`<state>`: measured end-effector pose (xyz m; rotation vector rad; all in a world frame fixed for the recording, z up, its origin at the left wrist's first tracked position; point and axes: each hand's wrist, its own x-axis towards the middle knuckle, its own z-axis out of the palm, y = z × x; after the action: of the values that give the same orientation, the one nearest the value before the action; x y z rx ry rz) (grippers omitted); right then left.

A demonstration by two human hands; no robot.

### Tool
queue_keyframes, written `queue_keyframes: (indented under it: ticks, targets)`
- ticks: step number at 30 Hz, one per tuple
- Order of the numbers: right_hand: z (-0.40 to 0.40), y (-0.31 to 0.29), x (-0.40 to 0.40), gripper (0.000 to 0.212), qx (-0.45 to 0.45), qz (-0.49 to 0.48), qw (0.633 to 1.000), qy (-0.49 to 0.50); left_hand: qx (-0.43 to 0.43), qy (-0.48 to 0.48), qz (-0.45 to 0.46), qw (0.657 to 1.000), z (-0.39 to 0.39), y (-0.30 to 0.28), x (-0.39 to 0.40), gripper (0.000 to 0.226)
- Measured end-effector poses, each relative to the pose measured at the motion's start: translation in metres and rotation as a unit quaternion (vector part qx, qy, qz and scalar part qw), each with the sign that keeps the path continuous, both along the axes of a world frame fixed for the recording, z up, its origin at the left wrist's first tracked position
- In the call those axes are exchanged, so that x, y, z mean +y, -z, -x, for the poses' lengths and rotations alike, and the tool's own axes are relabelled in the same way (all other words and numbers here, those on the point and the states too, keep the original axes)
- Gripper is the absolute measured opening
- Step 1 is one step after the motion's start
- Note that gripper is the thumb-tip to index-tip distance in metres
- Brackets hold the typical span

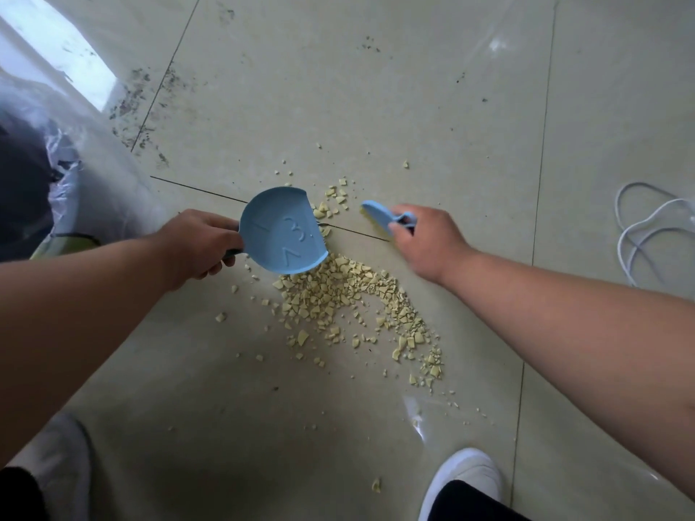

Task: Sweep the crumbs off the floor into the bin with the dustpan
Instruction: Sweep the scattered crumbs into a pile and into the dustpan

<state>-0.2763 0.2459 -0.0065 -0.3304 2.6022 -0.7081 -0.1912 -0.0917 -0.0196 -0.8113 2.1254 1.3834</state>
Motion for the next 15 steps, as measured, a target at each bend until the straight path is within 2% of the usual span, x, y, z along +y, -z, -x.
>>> queue_keyframes:
  ticks: [3,8,13,15]
  targets:
    - [0.032,0.009,0.035,0.017,0.077,-0.052,0.991,0.101,-0.001,-0.005,-0.001,1.000,0.005,0.003,0.001,0.016]
    - [0.056,0.025,0.093,0.018,0.084,-0.138,0.966,0.205,-0.008,-0.008,0.010,1.000,0.018,0.012,0.004,0.016]
    - [0.049,0.041,0.091,0.013,0.066,-0.152,0.978,0.126,-0.015,-0.010,0.031,0.999,0.029,0.014,0.011,0.014]
    - [0.045,0.045,0.074,0.019,0.066,-0.141,0.984,0.091,-0.013,-0.008,0.034,0.999,0.033,0.013,0.014,0.014]
